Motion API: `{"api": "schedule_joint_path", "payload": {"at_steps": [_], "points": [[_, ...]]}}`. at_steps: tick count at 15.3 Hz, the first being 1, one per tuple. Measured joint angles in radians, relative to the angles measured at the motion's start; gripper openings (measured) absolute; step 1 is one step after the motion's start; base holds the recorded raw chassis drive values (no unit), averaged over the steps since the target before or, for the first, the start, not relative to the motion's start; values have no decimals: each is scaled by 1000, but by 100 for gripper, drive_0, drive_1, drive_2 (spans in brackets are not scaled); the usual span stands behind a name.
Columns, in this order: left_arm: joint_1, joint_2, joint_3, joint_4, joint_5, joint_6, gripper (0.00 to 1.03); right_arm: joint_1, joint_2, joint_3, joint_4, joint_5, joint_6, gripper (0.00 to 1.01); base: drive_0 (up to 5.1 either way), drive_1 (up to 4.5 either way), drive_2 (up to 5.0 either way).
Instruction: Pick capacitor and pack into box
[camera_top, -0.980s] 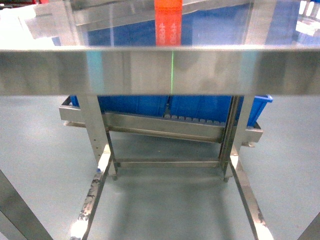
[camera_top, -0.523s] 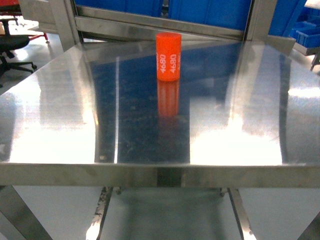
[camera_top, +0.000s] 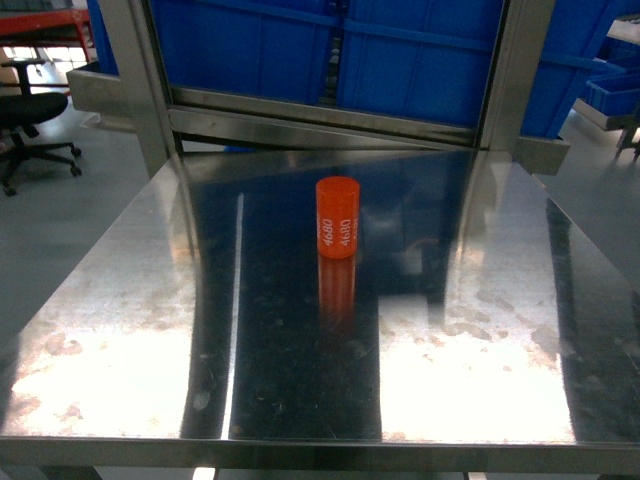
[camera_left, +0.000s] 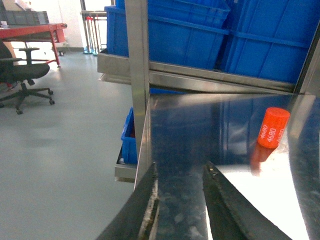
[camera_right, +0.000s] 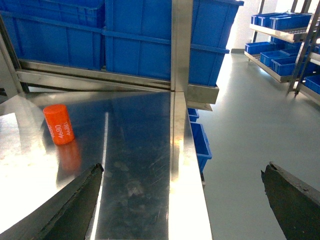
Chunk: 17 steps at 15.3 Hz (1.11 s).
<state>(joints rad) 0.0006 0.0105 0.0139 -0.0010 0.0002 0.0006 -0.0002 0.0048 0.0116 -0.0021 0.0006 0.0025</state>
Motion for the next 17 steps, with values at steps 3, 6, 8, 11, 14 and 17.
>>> {"api": "schedule_joint_path", "payload": {"at_steps": [3,6,8,11,14,17], "points": [[0,0,0,-3,0,0,2,0,0,0,-1,0,0,98,0,0,0],[0,0,0,-2,0,0,2,0,0,0,-3,-1,0,98,0,0,0],[0,0,0,-3,-1,0,10,0,0,0,-3,0,0,98,0,0,0],[0,0,0,-3,0,1,55,0,0,0,-3,0,0,98,0,0,0],[0,0,0,-3,0,-1,20,0,0,0,-3,0,0,98,0,0,0],[0,0,0,-3,0,-1,56,0,0,0,-3,0,0,98,0,0,0]]}}
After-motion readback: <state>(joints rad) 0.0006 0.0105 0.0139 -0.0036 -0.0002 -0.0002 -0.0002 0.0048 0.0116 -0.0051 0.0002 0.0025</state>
